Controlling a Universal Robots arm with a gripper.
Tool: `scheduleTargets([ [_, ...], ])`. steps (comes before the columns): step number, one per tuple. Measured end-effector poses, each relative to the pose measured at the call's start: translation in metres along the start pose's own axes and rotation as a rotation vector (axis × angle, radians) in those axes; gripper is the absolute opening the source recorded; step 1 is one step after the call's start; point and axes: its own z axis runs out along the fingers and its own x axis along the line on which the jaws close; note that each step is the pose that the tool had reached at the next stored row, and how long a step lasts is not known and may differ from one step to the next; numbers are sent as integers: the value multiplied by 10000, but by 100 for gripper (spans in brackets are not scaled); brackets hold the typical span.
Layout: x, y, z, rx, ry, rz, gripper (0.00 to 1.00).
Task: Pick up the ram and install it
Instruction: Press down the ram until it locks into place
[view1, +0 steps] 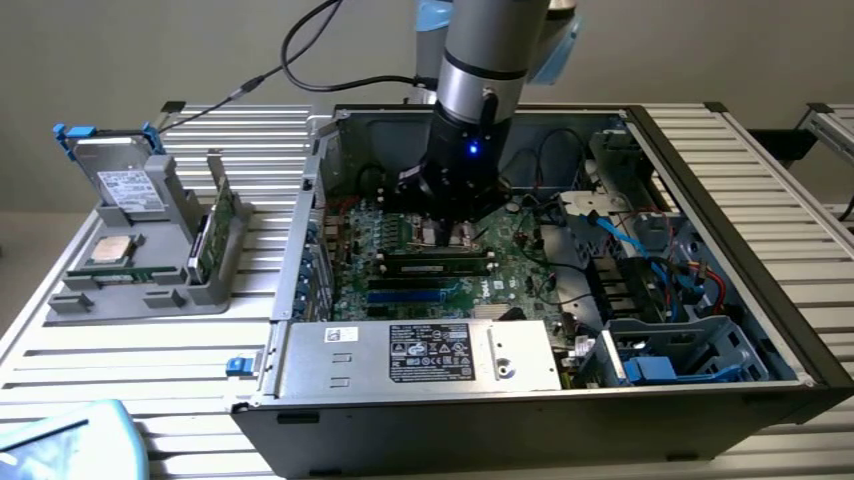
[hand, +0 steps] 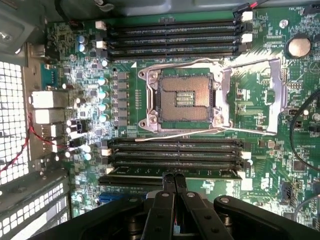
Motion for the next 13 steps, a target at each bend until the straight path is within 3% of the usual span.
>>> scheduleTargets([
  [2, 4, 0, 1, 254, -131, 6, 10],
  [3, 6, 0, 1, 347, -189, -7, 10],
  [5, 9, 0, 2, 473, -281, -65, 10],
  [7, 14, 0, 2, 536, -335, -149, 10],
  [13, 49, -1, 6, 572, -381, -463, 10],
])
